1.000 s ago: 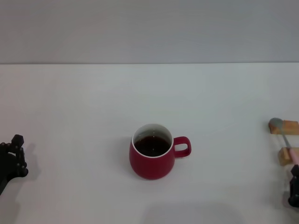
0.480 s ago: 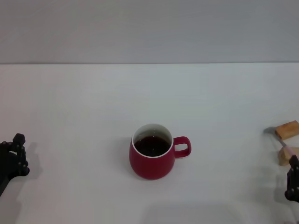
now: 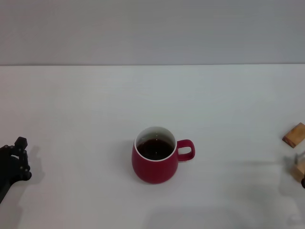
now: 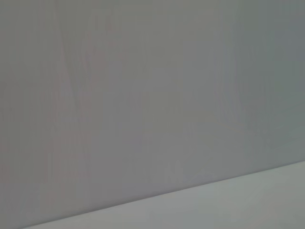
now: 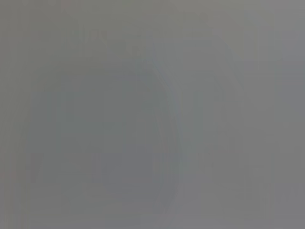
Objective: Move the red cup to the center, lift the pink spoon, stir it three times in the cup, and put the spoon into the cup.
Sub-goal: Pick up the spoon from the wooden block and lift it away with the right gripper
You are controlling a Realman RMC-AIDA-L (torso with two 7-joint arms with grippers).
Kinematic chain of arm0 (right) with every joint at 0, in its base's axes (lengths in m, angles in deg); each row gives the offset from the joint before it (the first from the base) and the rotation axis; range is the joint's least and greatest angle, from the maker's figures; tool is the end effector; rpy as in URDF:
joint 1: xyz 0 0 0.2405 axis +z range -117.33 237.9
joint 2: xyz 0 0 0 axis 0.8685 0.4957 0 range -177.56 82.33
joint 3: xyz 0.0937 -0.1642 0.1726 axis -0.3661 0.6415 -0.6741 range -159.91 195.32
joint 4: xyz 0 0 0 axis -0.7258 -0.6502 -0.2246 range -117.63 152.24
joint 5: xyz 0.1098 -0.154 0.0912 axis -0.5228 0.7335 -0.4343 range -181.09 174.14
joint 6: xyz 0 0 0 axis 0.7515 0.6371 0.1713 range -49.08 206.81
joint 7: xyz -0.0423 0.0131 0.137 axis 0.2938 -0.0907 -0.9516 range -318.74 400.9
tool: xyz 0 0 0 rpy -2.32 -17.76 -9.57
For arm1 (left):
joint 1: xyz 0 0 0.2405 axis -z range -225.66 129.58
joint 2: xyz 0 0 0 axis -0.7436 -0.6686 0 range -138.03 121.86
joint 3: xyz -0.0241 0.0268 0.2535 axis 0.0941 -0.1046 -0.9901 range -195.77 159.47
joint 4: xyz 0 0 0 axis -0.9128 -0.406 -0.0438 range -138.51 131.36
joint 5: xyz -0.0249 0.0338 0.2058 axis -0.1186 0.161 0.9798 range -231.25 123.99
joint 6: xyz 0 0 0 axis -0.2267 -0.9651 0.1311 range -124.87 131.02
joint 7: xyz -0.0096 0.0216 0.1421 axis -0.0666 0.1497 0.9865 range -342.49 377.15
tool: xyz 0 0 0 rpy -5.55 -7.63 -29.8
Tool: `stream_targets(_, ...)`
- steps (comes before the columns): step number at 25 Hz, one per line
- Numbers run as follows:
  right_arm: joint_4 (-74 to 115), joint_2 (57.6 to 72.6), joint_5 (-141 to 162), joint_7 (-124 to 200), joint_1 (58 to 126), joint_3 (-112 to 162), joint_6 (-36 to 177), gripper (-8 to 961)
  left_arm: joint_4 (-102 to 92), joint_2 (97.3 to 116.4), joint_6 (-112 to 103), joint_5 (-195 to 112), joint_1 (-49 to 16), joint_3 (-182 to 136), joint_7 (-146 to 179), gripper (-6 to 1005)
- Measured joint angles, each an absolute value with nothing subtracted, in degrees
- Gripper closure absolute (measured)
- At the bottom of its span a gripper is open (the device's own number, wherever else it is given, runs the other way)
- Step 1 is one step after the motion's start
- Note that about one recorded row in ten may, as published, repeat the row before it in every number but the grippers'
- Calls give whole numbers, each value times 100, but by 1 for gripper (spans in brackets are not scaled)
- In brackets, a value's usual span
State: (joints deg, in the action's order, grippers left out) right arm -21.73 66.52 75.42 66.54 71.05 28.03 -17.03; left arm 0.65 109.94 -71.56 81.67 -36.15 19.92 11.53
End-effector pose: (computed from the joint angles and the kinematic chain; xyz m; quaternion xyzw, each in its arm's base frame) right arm 0.3083 0.1809 -0.0473 -0.6791 0.1766 0.2712 0.6589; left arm -0.3835 0.2329 -0.0207 -0.7532 -0.2064 -0.2120 0.5875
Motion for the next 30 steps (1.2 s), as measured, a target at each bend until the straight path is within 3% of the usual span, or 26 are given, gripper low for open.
stream_targets(8,-2662,6453,7613,6858,7392,3028,-2196,916,52,10995,-7188,8179,-3645,1979,1160,1001)
stream_targets(13,-2768,6436,7859,6860,7491,3019,-2339,921,39,10995,-7188,8180,-3653,1992,1165,1001)
stream_targets(22,-2969,6512,8066,6798,8140,2978,-2442,921,53,10991,-7194,8144,-3670,2017,1164,1001)
stream_targets(30,-3048,6732,8248,6752,8782,2961,-2369,922,44,10995,-7153,8137,-3616,2017,1163,1001)
